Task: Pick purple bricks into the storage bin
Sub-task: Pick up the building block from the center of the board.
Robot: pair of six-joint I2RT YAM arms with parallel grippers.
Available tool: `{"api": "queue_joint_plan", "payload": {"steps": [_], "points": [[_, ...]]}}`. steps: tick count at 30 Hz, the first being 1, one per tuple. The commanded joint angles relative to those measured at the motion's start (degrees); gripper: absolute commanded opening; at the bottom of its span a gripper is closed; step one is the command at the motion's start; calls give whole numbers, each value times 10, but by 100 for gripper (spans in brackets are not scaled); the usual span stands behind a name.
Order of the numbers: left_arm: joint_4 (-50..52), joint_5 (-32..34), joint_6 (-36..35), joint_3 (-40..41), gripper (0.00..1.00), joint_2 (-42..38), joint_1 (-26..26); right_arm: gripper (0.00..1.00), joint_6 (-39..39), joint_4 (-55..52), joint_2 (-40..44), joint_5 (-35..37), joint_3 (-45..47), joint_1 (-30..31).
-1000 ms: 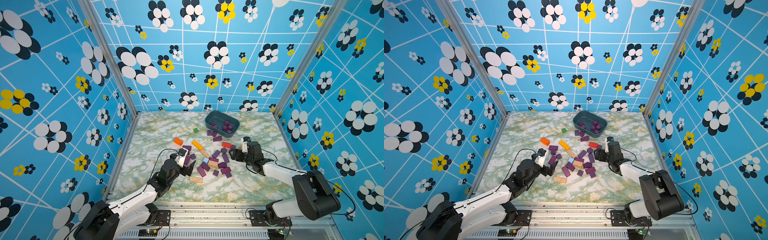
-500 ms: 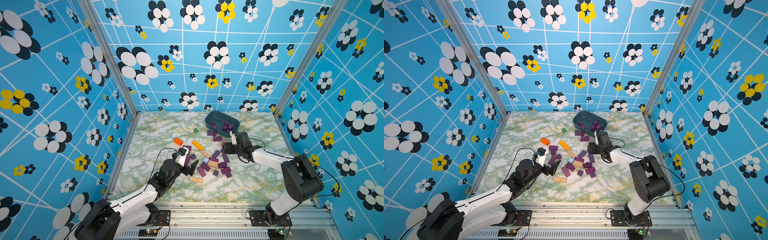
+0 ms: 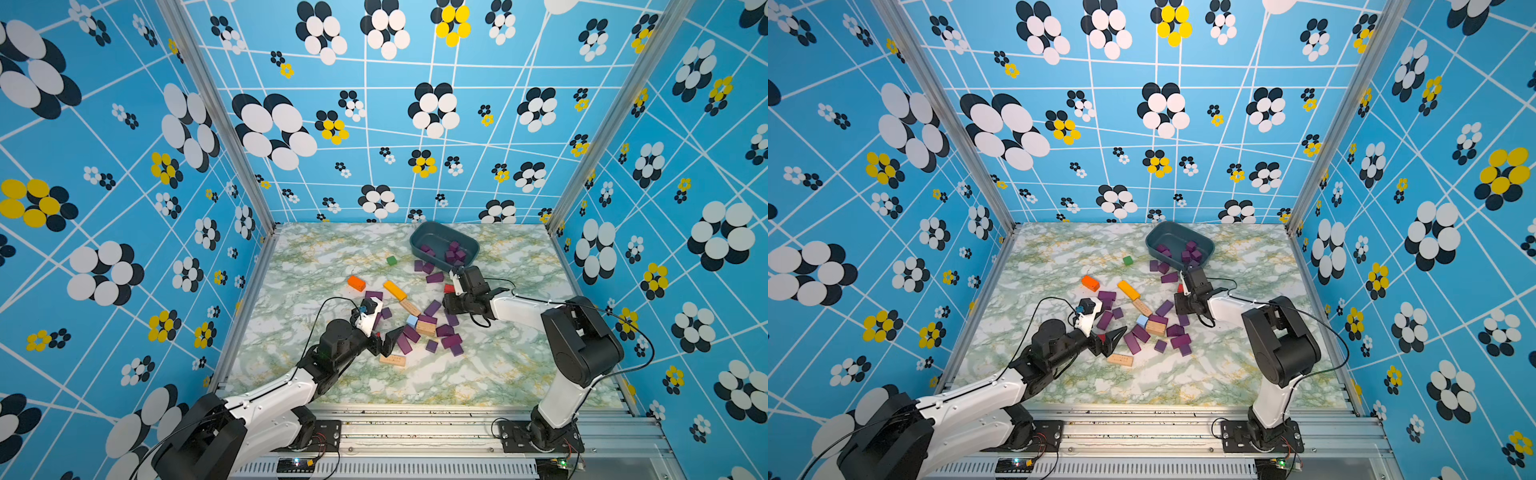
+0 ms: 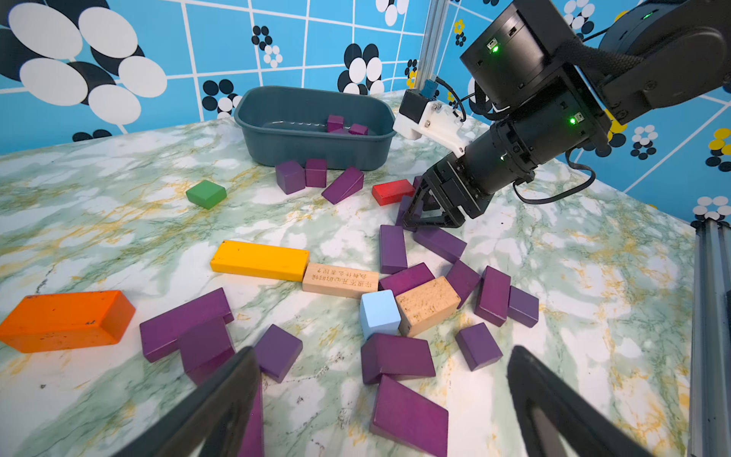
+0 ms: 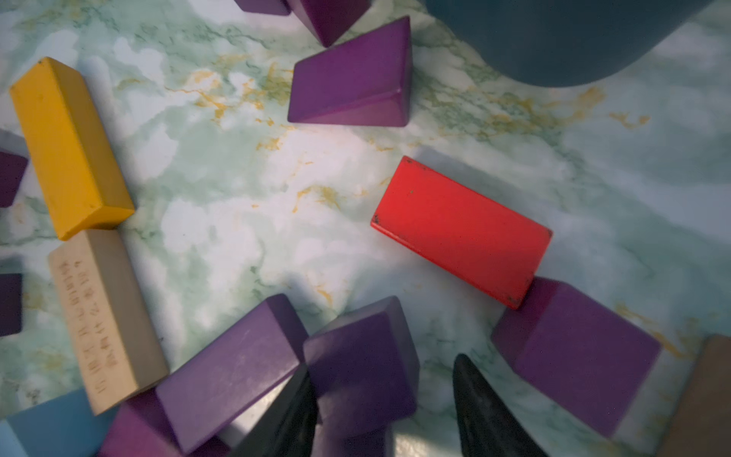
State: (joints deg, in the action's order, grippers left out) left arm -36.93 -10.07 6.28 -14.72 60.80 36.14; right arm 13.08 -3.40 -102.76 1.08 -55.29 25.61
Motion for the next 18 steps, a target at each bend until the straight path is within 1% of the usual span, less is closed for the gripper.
{"api": "queue_joint_plan", "payload": {"steps": [1,6,7,11,14,16,18], "points": [[-15,1,4,-7,99,11,1,53,-17,-25,-20,33,-23,5],[-22,0,9,-11,100,38,1,51,-17,-20,-41,38,-39,4],[-24,0,11,-13,100,45,1,49,-17,-21,-47,38,-44,5],[-26,0,13,-19,100,66,1,32,-17,-53,-70,32,-77,5],[-25,0,13,-23,99,76,1,23,-14,-64,-67,23,-85,5],[-21,4,13,-25,99,79,1,19,-9,-77,-57,11,-92,5],[-19,8,14,-26,100,80,1,19,1,-81,-39,5,-96,5]]}}
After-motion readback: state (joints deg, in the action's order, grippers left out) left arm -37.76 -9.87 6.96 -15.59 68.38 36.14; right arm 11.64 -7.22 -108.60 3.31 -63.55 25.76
